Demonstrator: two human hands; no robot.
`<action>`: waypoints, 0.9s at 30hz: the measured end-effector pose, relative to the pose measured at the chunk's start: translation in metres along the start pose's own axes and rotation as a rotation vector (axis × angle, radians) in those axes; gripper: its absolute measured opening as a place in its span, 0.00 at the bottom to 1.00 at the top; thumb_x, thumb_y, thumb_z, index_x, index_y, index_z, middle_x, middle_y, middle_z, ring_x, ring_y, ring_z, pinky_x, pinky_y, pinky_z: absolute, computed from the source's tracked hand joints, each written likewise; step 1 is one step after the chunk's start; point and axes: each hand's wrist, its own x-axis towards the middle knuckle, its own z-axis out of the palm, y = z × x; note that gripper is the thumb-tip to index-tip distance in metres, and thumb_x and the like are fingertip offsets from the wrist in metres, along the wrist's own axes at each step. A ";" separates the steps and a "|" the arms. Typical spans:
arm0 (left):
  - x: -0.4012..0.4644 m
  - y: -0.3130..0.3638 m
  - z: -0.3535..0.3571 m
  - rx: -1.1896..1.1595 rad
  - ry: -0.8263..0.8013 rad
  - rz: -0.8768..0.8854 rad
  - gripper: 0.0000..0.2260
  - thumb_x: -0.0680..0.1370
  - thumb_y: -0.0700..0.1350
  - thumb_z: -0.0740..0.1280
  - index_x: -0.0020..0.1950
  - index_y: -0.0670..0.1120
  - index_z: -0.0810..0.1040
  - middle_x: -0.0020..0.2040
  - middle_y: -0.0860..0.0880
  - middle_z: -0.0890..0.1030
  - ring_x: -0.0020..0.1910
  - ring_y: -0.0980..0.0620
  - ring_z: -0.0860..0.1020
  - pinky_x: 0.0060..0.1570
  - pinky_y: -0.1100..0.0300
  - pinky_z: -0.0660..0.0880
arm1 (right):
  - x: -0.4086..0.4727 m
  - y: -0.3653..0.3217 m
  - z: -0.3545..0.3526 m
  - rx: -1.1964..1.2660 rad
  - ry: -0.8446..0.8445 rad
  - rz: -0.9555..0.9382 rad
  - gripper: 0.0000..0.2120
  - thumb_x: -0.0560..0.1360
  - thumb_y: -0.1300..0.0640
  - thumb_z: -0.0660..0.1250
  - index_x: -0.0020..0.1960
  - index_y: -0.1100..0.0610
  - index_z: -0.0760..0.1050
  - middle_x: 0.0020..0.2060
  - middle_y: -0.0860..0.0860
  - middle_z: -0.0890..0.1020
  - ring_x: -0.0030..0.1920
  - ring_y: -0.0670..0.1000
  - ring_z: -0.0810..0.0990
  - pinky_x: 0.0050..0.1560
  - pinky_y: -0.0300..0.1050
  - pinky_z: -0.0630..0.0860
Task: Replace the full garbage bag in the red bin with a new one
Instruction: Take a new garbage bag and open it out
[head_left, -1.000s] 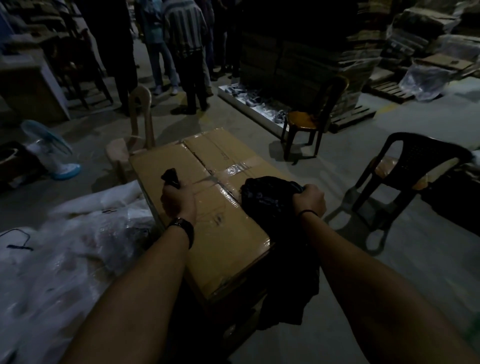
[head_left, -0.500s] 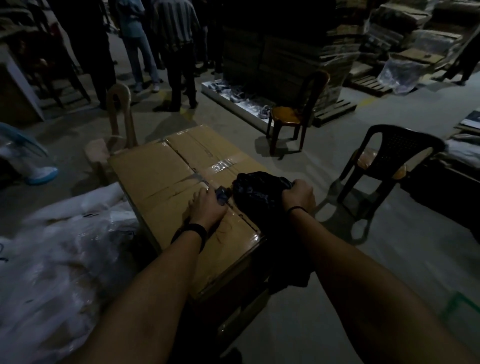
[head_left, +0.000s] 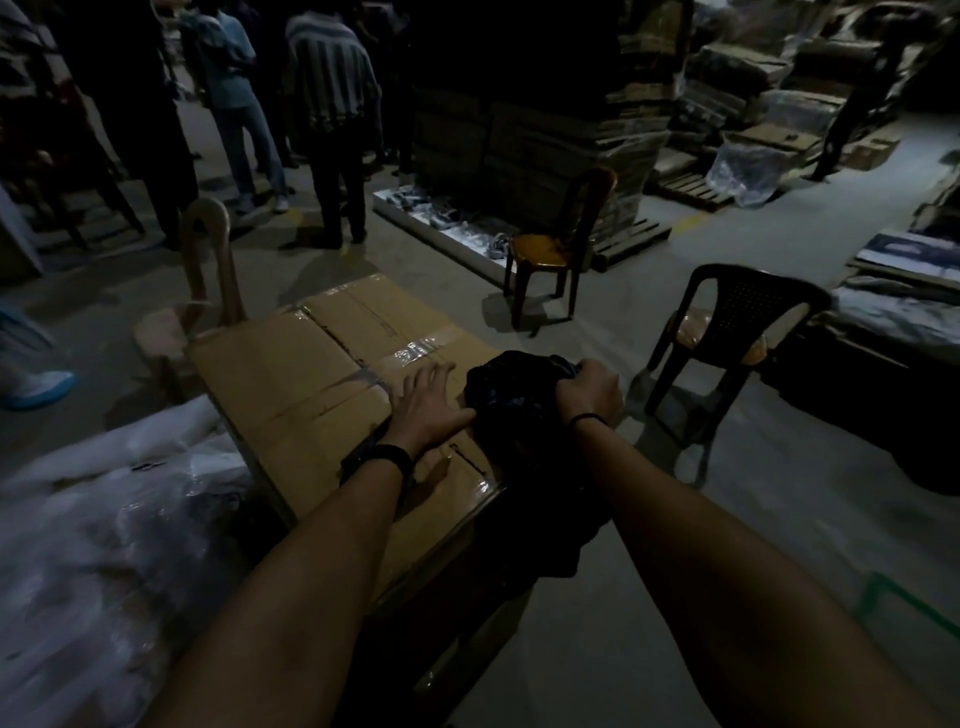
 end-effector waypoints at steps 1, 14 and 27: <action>0.002 0.009 0.001 -0.011 0.010 0.032 0.31 0.71 0.61 0.66 0.72 0.55 0.63 0.73 0.48 0.65 0.73 0.45 0.60 0.71 0.40 0.53 | 0.001 0.002 -0.007 0.016 0.014 0.002 0.05 0.73 0.62 0.62 0.44 0.61 0.77 0.44 0.60 0.81 0.41 0.61 0.78 0.40 0.47 0.72; -0.004 0.157 0.060 -0.155 -0.113 0.360 0.17 0.73 0.59 0.64 0.55 0.50 0.75 0.58 0.49 0.77 0.62 0.48 0.72 0.58 0.51 0.73 | 0.010 0.078 -0.137 0.071 0.249 0.161 0.12 0.72 0.60 0.63 0.53 0.57 0.80 0.52 0.60 0.81 0.53 0.62 0.81 0.50 0.49 0.76; -0.075 0.383 0.125 -0.288 -0.306 0.766 0.19 0.76 0.59 0.65 0.61 0.50 0.75 0.56 0.51 0.80 0.53 0.53 0.78 0.52 0.55 0.77 | -0.020 0.213 -0.315 0.137 0.476 0.380 0.09 0.71 0.60 0.65 0.32 0.55 0.73 0.31 0.55 0.74 0.33 0.57 0.73 0.36 0.45 0.70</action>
